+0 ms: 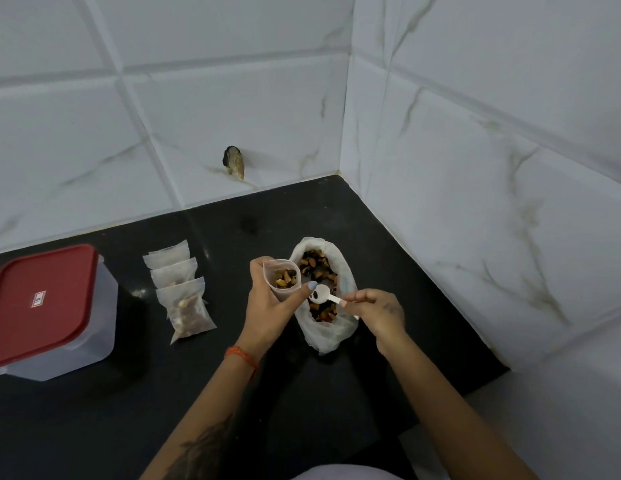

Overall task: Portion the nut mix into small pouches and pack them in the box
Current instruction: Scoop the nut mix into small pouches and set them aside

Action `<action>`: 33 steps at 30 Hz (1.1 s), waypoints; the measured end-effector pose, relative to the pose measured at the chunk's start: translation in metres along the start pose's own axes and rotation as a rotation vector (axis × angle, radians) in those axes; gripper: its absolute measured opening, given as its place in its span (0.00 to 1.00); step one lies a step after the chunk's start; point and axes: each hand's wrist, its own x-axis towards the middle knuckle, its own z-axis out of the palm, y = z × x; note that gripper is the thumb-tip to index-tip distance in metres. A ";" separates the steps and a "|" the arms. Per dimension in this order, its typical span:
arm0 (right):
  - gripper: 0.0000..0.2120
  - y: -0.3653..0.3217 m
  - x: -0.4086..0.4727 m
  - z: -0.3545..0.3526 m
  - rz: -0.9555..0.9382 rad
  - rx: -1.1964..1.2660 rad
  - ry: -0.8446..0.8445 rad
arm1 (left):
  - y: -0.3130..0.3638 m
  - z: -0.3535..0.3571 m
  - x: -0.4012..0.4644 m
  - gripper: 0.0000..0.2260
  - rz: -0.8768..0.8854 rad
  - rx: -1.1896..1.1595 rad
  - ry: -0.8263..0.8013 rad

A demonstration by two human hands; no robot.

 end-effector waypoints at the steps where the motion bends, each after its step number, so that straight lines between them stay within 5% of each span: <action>1: 0.03 0.000 0.000 0.000 -0.038 -0.125 0.000 | 0.000 0.000 0.000 0.29 -0.005 0.000 0.003; 5: 0.06 -0.015 -0.008 -0.001 -0.410 -0.370 0.089 | 0.003 0.001 -0.002 0.27 0.004 0.018 0.027; 8: 0.08 -0.042 -0.027 0.006 -0.673 -0.129 -0.117 | 0.008 0.003 -0.001 0.25 0.009 0.051 0.040; 10: 0.10 -0.053 -0.033 0.016 -0.804 -0.212 -0.212 | 0.011 0.005 -0.001 0.23 0.010 0.084 0.043; 13: 0.06 -0.057 -0.029 0.025 -0.869 -0.365 -0.178 | 0.017 0.001 0.000 0.26 -0.012 0.089 0.026; 17: 0.03 -0.059 -0.024 0.022 -0.902 -0.233 -0.115 | 0.021 -0.016 -0.004 0.30 -0.087 -0.079 -0.120; 21: 0.02 -0.064 -0.025 0.015 -1.009 -0.128 -0.171 | 0.029 -0.031 -0.010 0.13 -0.050 -0.249 -0.095; 24: 0.03 -0.067 -0.027 0.014 -0.933 -0.054 -0.234 | 0.035 -0.033 -0.013 0.05 -0.013 -0.278 -0.050; 28: 0.14 -0.068 -0.035 0.017 -0.706 0.105 -0.353 | 0.048 -0.028 -0.017 0.07 -0.018 -0.349 0.038; 33: 0.03 -0.074 -0.043 0.021 -0.512 0.238 -0.369 | 0.055 -0.027 -0.022 0.08 -0.075 -0.366 0.069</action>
